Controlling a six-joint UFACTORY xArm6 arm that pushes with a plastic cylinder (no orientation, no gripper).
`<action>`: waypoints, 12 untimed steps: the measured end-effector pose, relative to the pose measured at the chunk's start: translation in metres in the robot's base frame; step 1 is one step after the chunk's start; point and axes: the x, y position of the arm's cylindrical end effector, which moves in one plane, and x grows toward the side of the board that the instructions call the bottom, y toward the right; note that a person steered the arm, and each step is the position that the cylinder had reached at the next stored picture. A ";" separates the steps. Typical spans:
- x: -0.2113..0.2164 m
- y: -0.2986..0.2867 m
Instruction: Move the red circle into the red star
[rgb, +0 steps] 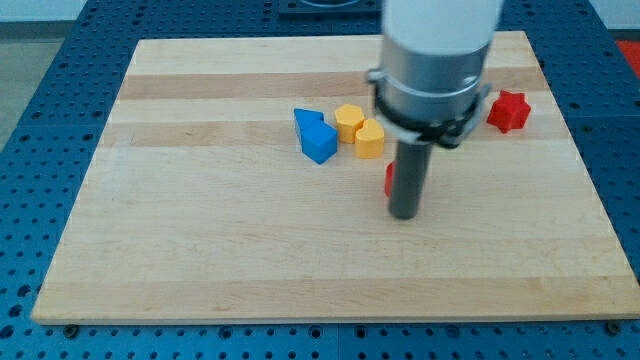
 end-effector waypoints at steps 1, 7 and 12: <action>-0.008 0.030; -0.049 0.065; -0.049 0.107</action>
